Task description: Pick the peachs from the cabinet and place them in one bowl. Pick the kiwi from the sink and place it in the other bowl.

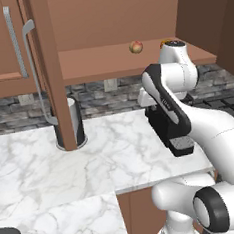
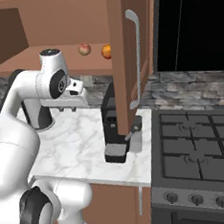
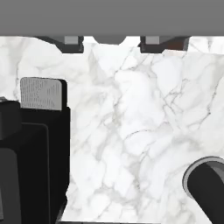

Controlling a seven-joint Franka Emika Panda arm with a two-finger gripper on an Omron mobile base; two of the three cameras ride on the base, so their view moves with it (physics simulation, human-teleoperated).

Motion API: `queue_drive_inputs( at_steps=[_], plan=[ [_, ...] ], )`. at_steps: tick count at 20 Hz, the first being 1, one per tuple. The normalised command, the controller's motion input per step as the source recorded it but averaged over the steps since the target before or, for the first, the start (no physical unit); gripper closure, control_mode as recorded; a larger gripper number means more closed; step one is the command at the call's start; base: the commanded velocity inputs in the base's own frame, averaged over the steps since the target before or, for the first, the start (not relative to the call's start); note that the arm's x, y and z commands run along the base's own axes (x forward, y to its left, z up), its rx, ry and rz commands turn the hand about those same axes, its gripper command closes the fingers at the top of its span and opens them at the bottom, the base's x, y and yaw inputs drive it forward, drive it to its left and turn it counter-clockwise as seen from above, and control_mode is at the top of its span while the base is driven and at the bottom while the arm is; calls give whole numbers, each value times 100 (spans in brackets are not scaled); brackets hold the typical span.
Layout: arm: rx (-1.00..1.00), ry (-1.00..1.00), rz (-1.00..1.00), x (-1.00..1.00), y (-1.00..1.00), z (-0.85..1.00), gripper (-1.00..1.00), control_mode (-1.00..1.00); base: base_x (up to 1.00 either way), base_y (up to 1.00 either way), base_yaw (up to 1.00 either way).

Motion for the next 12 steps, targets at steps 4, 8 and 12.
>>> queue_drive_inputs(
  at_steps=[4,8,12],
  plan=[
    [7,-6,0,0,0,14,-100,-100,0,0,0],
    [14,-28,0,-24,0,46,-100,-100,0,0,0],
    [3,-42,3,-44,0,41,-100,-100,0,0,0]
  ],
)
